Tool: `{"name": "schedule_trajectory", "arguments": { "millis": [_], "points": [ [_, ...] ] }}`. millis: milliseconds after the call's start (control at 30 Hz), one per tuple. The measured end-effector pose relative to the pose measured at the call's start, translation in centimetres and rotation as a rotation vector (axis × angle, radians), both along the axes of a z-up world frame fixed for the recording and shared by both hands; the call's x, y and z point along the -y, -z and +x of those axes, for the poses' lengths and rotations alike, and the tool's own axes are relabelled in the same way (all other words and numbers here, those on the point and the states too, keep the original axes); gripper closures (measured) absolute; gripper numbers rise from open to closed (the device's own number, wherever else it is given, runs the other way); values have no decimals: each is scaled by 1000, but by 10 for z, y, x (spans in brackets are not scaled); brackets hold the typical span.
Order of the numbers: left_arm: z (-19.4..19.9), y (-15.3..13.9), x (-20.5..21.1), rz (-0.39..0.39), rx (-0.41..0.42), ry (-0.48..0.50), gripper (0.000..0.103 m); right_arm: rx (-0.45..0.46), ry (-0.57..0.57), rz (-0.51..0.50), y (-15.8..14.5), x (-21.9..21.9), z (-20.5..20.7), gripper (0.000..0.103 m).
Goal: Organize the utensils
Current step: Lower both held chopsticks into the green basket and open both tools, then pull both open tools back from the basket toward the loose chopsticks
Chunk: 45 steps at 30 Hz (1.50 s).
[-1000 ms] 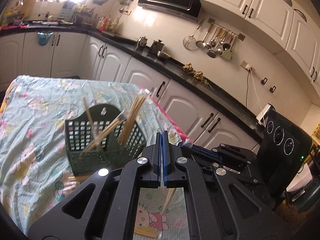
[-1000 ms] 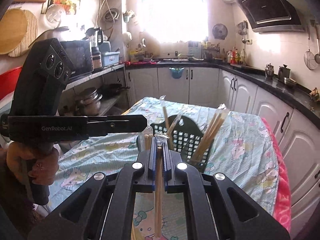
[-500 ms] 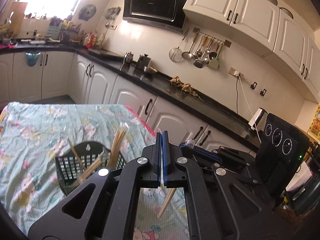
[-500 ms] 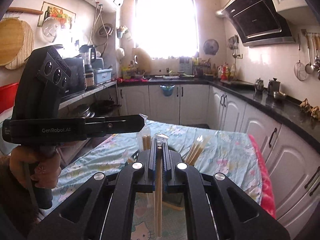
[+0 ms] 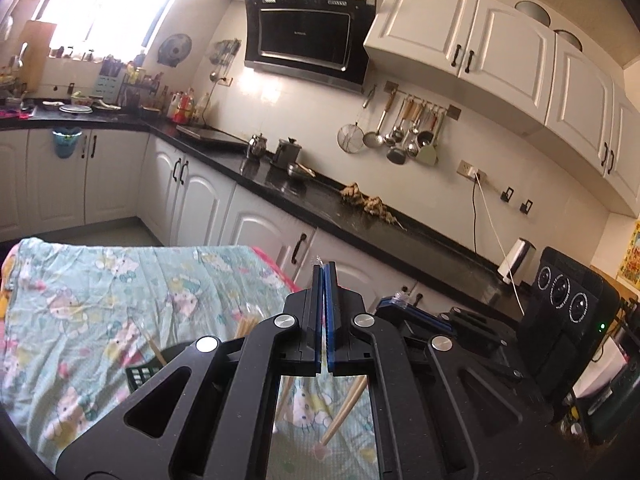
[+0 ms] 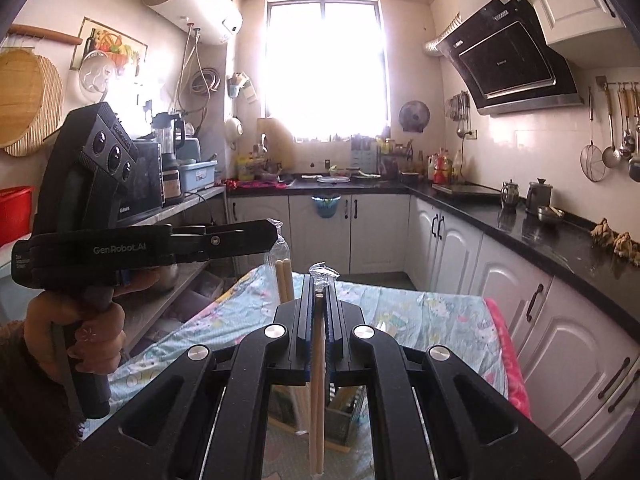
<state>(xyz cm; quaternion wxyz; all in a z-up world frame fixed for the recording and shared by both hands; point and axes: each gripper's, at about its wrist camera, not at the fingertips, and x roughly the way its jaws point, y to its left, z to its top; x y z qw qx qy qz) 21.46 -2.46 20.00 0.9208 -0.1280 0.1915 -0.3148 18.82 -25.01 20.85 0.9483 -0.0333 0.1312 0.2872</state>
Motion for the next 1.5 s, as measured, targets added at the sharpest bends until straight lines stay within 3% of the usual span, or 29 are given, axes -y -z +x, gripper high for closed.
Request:
{"name": "schedule_trajectory", "arguments": {
  "millis": [333,567,900,1500],
  "points": [
    [10,-37,-25,-26,81,-83,103,53,-8,46,-23,-11,19,98],
    [20,-38,-50,-26,92,-163,103,86,-3,66,-20,-23,42,98],
    [36,-9,-73,-20,57,-225,103,74,27,77,8,-32,71,98],
    [52,53,-66,-4,-60,-190,103,17,69,67,68,-33,101,97]
  ]
}}
